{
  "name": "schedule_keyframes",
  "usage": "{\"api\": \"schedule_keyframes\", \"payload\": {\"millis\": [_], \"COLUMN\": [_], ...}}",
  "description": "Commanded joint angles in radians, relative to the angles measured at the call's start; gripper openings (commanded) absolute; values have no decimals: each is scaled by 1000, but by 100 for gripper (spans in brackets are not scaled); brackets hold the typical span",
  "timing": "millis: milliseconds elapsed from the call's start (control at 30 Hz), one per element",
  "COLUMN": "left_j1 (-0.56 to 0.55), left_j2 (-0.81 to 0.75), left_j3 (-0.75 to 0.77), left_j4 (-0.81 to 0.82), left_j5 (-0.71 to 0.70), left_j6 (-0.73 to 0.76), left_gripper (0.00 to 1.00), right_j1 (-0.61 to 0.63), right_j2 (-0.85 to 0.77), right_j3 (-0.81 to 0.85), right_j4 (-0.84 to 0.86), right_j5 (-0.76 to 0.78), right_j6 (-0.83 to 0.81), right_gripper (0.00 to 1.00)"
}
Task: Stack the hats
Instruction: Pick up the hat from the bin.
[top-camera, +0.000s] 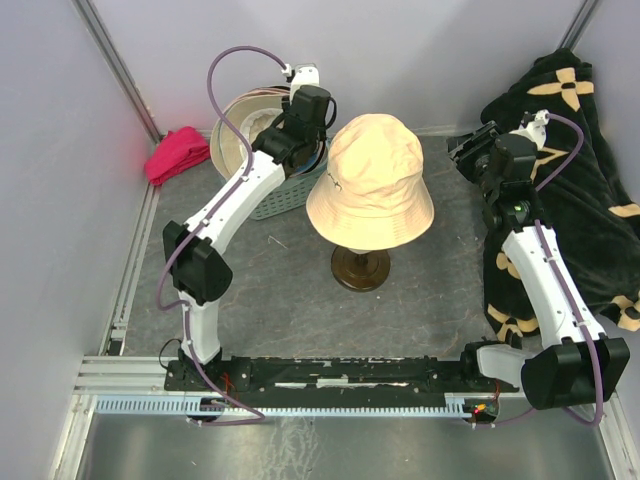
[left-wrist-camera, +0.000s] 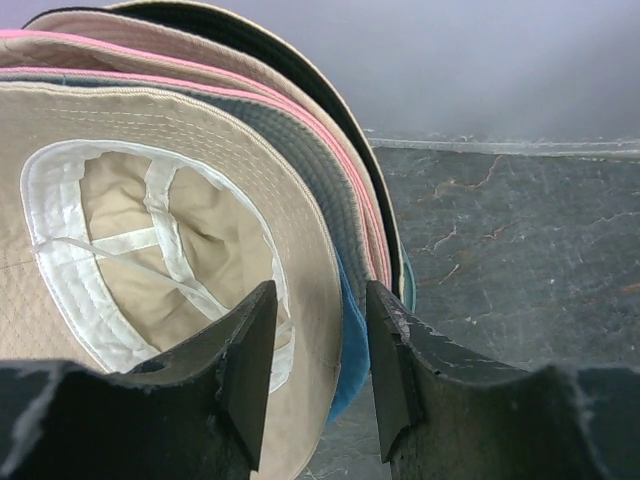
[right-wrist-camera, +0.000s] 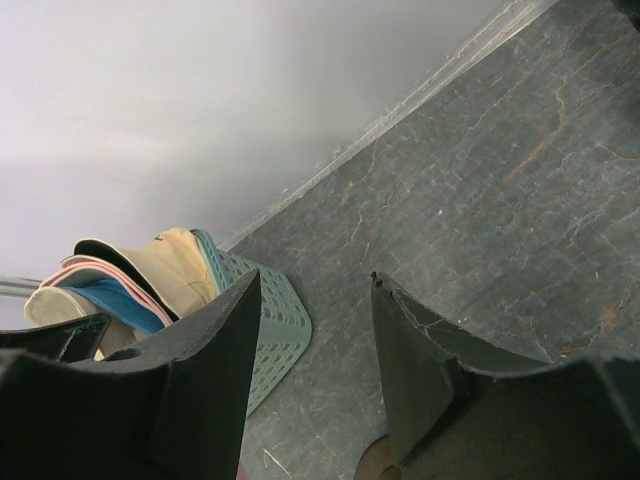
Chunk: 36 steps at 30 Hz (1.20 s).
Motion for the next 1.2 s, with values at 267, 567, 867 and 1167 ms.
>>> {"api": "schedule_keyframes", "payload": {"millis": [267, 567, 867, 1167], "left_j1": [-1, 3, 13, 26], "left_j2": [8, 3, -34, -139], "left_j3": [11, -11, -27, -70], "left_j4": [15, 17, 42, 143], "left_j5": [-68, -92, -111, -138], "left_j6": [60, 57, 48, 18], "left_gripper": [37, 20, 3, 3], "right_j1": [-3, -3, -2, -3], "right_j2": [-13, -19, -14, -12], "right_j3": [32, 31, 35, 47], "right_j4": [31, 34, 37, 40], "right_j5": [-8, -9, -9, -11], "right_j6": [-15, -14, -14, -15], "right_gripper": [56, 56, 56, 56]}}
